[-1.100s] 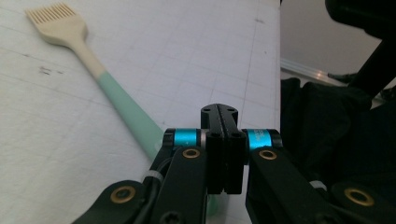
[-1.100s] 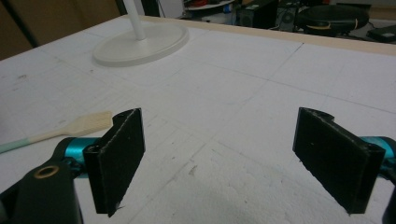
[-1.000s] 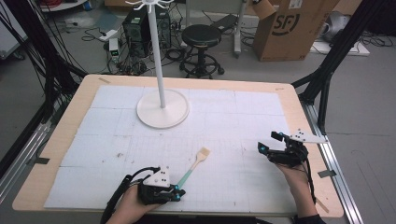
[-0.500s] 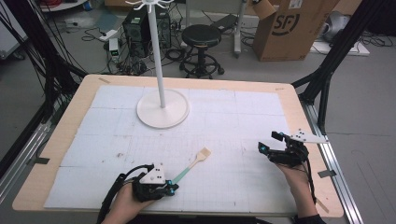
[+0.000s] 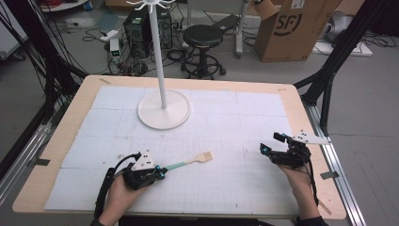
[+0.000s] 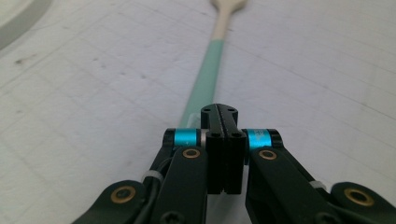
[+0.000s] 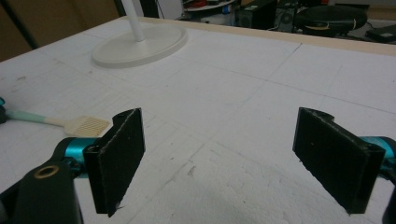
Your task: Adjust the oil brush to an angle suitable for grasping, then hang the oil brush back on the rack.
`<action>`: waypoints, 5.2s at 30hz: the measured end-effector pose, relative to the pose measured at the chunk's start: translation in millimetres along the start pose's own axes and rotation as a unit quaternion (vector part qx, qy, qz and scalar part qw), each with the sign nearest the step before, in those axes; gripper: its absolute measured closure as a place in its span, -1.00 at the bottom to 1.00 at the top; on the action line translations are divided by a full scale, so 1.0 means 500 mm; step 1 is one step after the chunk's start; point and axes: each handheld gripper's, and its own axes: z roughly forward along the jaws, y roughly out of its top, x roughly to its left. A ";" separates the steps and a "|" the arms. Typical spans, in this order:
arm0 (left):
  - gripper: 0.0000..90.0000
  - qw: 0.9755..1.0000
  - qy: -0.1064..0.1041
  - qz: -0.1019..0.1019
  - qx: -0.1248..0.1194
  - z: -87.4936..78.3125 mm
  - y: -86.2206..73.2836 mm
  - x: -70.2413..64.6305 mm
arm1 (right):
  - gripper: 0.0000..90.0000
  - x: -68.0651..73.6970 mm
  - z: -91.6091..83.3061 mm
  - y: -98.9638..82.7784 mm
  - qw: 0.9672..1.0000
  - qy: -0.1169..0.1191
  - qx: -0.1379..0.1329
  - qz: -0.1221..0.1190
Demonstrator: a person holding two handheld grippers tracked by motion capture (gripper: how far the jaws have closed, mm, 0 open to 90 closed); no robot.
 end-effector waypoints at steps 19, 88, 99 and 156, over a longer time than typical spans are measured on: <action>0.99 0.995 0.081 -0.062 -0.009 0.019 0.011 0.062 | -0.64 0.000 0.002 0.000 1.000 0.001 -0.002 -0.004; -0.55 0.971 0.097 -0.094 -0.197 -0.232 -0.062 0.241 | -0.67 0.039 0.077 0.042 0.998 0.052 0.029 -0.034; -0.55 0.972 0.089 -0.093 -0.194 -0.226 -0.060 0.240 | -0.67 0.093 0.154 0.075 0.992 0.100 0.051 -0.061; -0.54 0.975 0.075 -0.085 -0.189 -0.223 -0.053 0.232 | 0.44 0.295 0.402 0.047 0.932 0.236 0.206 -0.183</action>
